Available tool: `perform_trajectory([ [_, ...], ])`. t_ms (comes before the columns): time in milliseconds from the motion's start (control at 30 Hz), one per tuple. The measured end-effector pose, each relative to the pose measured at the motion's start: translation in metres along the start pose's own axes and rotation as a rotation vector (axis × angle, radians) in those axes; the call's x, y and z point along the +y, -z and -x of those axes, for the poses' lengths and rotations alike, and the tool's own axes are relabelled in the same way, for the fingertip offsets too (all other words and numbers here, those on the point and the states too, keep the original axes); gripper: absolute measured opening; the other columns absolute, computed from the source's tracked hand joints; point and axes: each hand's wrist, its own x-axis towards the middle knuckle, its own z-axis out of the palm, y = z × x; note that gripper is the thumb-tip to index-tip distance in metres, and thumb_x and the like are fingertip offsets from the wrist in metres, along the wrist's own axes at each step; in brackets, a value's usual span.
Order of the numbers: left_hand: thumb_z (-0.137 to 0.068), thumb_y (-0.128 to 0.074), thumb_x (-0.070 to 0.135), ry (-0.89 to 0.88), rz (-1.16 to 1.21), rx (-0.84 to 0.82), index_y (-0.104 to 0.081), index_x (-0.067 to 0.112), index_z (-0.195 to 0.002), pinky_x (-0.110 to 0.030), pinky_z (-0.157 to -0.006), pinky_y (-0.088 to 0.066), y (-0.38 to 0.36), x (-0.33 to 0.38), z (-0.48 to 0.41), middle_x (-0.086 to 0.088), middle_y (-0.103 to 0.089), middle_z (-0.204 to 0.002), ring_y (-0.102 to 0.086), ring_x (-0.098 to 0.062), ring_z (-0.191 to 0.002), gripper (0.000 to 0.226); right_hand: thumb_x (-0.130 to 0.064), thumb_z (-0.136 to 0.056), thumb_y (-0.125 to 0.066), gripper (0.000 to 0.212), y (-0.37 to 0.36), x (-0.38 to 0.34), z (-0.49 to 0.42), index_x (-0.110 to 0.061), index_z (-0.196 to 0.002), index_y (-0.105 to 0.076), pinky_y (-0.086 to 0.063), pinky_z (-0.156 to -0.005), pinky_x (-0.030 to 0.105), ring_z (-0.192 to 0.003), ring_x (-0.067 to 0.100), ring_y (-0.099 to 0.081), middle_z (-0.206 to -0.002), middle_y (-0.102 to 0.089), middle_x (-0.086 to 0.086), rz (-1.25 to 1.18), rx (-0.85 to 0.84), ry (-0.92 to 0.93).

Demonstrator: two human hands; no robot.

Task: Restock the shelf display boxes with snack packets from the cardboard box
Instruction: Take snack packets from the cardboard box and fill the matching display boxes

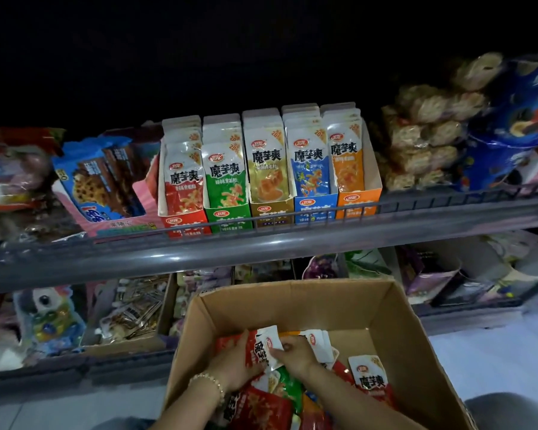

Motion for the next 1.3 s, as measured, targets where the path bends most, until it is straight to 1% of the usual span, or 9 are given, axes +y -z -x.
perform_trajectory([
  [100, -0.081, -0.059, 0.060, -0.059, 0.008, 0.121, -0.012, 0.020, -0.151, -0.037, -0.112, -0.029, 0.020, 0.006, 0.012, 0.004, -0.019, -0.152, -0.024, -0.018, -0.139, 0.093, -0.012, -0.093, -0.058, 0.046, 0.014, -0.022, 0.015, -0.017, -0.060, -0.026, -0.027, -0.064, 0.025, -0.056, 0.006, -0.024, -0.063, -0.020, -0.002, 0.103, -0.059, 0.124],
  [267, -0.069, -0.072, 0.056, -0.238, 0.355, 0.048, -0.054, 0.033, -0.119, -0.032, -0.098, -0.048, 0.054, 0.014, 0.043, 0.015, -0.063, -0.117, -0.059, -0.001, -0.109, 0.058, -0.020, -0.092, -0.062, 0.024, 0.052, -0.076, 0.059, -0.005, -0.073, -0.061, -0.039, -0.061, 0.016, -0.062, 0.000, -0.052, -0.065, -0.058, -0.007, 0.048, -0.104, 0.318],
  [433, -0.079, -0.066, 0.042, -0.289, 0.709, -0.102, -0.062, 0.019, -0.109, -0.028, -0.088, -0.053, 0.079, 0.046, 0.087, 0.006, -0.074, -0.098, -0.070, -0.010, -0.094, 0.038, -0.021, -0.086, -0.065, 0.018, 0.084, -0.124, 0.090, -0.006, -0.096, -0.067, -0.055, -0.069, 0.021, -0.085, 0.020, -0.071, -0.090, -0.075, 0.007, -0.315, -0.032, 0.299],
  [533, -0.080, -0.069, 0.033, -0.334, 0.861, 0.048, -0.064, 0.017, -0.105, -0.021, -0.075, -0.055, 0.085, 0.064, 0.109, 0.005, -0.075, -0.095, -0.071, -0.012, -0.089, 0.030, -0.016, -0.087, -0.064, 0.017, 0.088, -0.147, 0.101, -0.015, -0.105, -0.061, -0.055, -0.069, 0.021, -0.085, 0.017, -0.071, -0.092, -0.074, 0.007, -0.398, 0.017, 0.358],
  [733, -0.078, -0.073, 0.019, -0.439, 0.971, 0.384, -0.063, 0.020, -0.100, -0.009, -0.058, -0.049, 0.097, 0.078, 0.133, 0.015, -0.074, -0.080, -0.070, -0.001, -0.074, 0.024, -0.008, -0.081, -0.070, 0.066, 0.085, -0.173, 0.114, -0.031, -0.133, -0.038, -0.058, -0.078, 0.033, -0.099, 0.017, -0.068, -0.111, -0.068, 0.006, -0.268, 0.042, 0.512],
  [800, -0.077, -0.073, 0.032, -0.444, 0.976, 0.412, -0.063, 0.026, -0.100, -0.013, -0.063, -0.052, 0.101, 0.074, 0.138, 0.013, -0.074, -0.084, -0.070, -0.002, -0.076, 0.025, -0.013, -0.080, -0.071, 0.070, 0.089, -0.181, 0.117, -0.034, -0.137, -0.034, -0.057, -0.084, 0.041, -0.100, 0.019, -0.068, -0.114, -0.067, 0.006, -0.154, 0.012, 0.538],
  [900, -0.064, -0.070, 0.068, -0.453, 0.947, 0.410, -0.066, 0.035, -0.100, -0.035, -0.081, -0.056, 0.109, 0.061, 0.139, 0.007, -0.074, -0.097, -0.071, -0.012, -0.089, 0.048, -0.013, -0.086, -0.066, 0.068, 0.089, -0.197, 0.120, -0.033, -0.140, -0.030, -0.057, -0.084, 0.039, -0.102, 0.015, -0.067, -0.115, -0.066, 0.002, -0.060, -0.067, 0.525],
  [1100, -0.091, -0.048, 0.035, -0.515, 0.960, 0.335, -0.063, 0.016, -0.107, -0.031, -0.084, -0.055, 0.134, 0.048, 0.146, 0.002, -0.074, -0.097, -0.071, -0.015, -0.091, 0.029, -0.008, -0.089, -0.060, 0.059, 0.082, -0.238, 0.118, -0.027, -0.138, -0.033, -0.058, -0.080, 0.038, -0.101, 0.015, -0.067, -0.117, -0.059, -0.002, 0.005, -0.171, 0.564],
  [1300, -0.090, -0.040, 0.042, -0.554, 0.946, 0.337, -0.060, 0.025, -0.109, -0.025, -0.083, -0.055, 0.152, 0.033, 0.149, 0.007, -0.073, -0.098, -0.069, -0.009, -0.094, 0.032, -0.009, -0.087, -0.062, 0.056, 0.078, -0.271, 0.109, -0.029, -0.134, -0.037, -0.059, -0.074, 0.038, -0.103, 0.021, -0.067, -0.120, -0.058, 0.001, 0.087, -0.265, 0.578],
])
